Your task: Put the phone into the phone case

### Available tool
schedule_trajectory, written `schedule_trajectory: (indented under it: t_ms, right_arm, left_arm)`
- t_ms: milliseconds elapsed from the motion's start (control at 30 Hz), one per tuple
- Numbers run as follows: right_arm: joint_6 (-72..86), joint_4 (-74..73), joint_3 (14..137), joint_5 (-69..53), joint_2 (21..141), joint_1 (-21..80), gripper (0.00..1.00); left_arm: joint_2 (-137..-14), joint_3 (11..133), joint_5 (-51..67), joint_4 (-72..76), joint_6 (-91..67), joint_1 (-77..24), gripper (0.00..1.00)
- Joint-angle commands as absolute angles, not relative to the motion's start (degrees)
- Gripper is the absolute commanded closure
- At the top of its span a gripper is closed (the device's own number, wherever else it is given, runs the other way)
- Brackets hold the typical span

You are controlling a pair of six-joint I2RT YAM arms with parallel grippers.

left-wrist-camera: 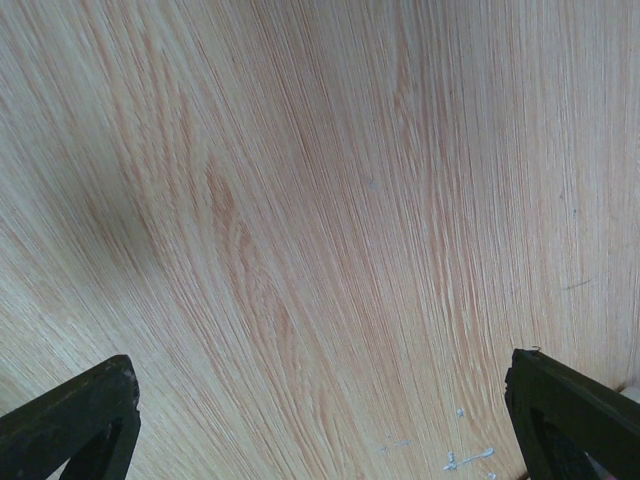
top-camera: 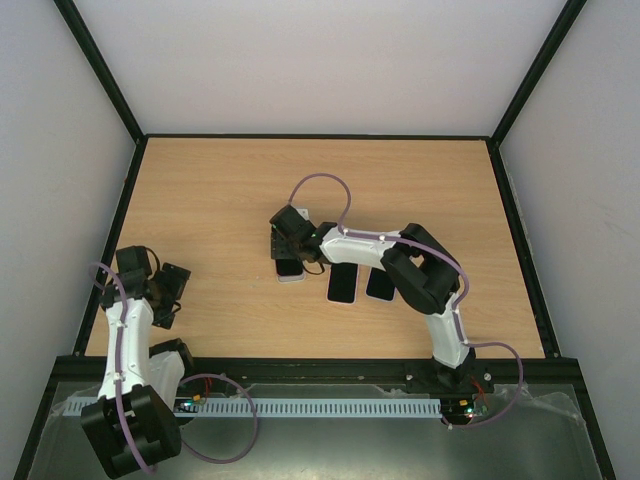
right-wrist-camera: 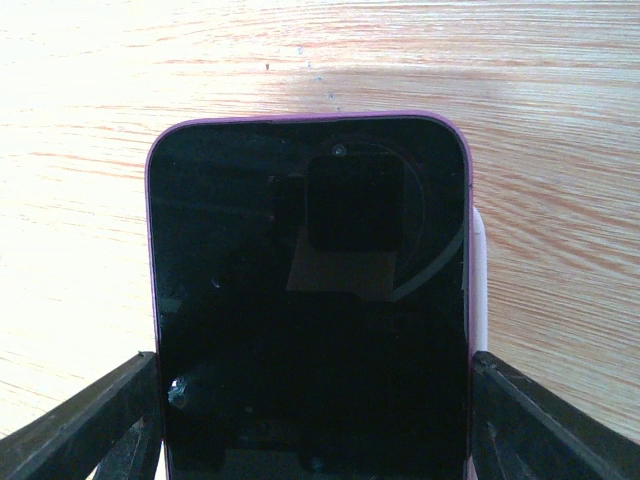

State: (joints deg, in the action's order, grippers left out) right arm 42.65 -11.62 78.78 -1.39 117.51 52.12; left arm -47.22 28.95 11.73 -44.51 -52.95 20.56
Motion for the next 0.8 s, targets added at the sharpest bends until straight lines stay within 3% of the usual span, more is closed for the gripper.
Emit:
schedule_trajectory:
  t_ms: [0, 367, 567, 700, 767]
  right_arm:
    - [43.5, -9.6, 77.6, -4.5, 117.1, 52.0, 0.25]
    - [43.2, -11.1, 75.9, -4.2, 117.0, 52.0, 0.23]
    - [43.0, -10.8, 75.9, -4.4, 114.9, 51.9, 0.14]
    - [41.8, -10.9, 76.5, -5.2, 113.3, 52.0, 0.02]
    - [41.6, -10.2, 75.9, -6.2, 112.4, 51.9, 0.02]
  left_arm:
    - [-46.5, 29.3, 11.0, -46.0, -53.2, 20.9, 0.01]
    - [-46.2, 29.2, 11.2, -45.7, -53.1, 20.8, 0.01]
    - [-46.2, 29.0, 13.7, -42.2, -49.0, 20.7, 0.08]
    - [-46.7, 29.3, 19.8, -37.7, -44.1, 20.4, 0.1]
    - [-46.6, 29.5, 22.8, -35.7, -42.0, 19.8, 0.09]
